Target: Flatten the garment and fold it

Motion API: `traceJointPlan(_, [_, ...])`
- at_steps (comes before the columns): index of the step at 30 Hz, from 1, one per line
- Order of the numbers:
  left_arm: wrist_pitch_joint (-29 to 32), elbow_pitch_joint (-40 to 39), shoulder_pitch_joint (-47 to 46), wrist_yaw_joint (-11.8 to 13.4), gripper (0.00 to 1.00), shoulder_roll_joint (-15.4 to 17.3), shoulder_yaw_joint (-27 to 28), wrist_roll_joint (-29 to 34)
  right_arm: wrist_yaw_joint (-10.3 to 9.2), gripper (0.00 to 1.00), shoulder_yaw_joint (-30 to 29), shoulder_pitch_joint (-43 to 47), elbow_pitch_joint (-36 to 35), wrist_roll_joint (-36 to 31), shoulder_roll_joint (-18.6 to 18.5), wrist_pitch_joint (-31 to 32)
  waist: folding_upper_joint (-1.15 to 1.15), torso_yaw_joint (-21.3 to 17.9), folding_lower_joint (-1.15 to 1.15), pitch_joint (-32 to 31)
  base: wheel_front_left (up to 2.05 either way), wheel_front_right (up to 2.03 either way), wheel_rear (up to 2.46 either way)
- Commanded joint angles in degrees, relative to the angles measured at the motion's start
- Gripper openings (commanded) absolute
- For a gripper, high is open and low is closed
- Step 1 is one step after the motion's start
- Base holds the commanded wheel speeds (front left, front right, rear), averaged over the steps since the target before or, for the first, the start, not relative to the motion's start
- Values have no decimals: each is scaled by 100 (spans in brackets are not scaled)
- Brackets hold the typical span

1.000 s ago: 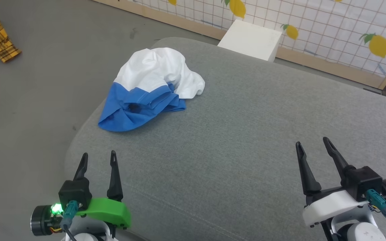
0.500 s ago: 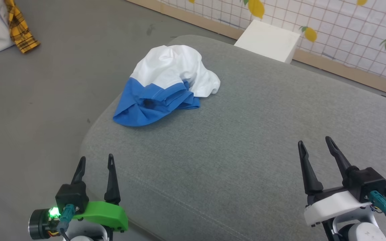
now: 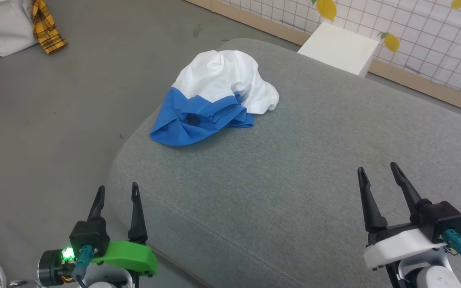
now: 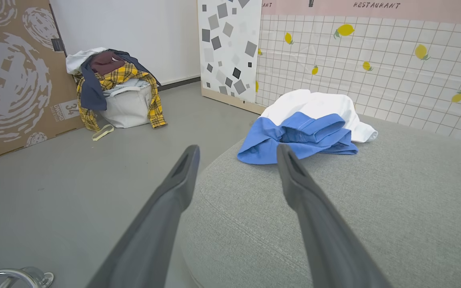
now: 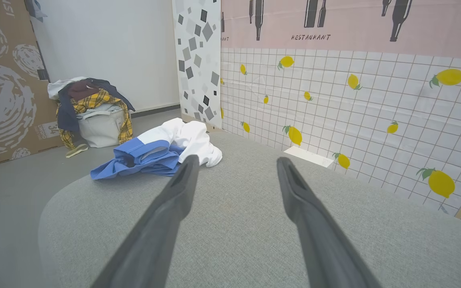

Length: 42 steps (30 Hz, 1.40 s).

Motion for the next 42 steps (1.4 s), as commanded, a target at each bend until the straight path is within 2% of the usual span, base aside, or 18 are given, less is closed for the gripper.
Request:
traceJointPlan(1, [-48,-12,93,43,100,48,-37,-55,-10,100,-22,-49,22,30,6,-56,0,31,0,11,0,0,0])
traceJointPlan(12, [1,-55,68,48,100,69,-73,-129,-10,100,-28,-72,50,61,6,-80,0,-24,0,51,0,0,0])
traceJointPlan(17, [172,196,-661,-366,100,136,-77,-463,-10,100,-1,-188,-85,-15,6,-14,0,-123,0,360,0,0,0])
traceJointPlan(26, [1414,1343,-3111,-1049,100,272,158,-1369,-10,100,131,-691,-505,-345,6,290,0,-731,0,1631,0,0,0])
traceJointPlan(31, [2244,1924,-4365,-1270,100,641,367,-1784,-10,100,174,-1030,-717,-509,6,367,0,-1215,0,2473,0,0,0])
traceJointPlan(38, [3538,2485,-5511,-1234,100,1126,676,-2289,-10,100,214,-1502,-918,-550,6,335,0,-1838,0,3536,0,0,0])
traceJointPlan(42, [4191,2570,-5844,-1046,100,1428,852,-2465,-10,100,233,-1695,-904,-447,6,223,0,-2169,0,3999,0,0,0])
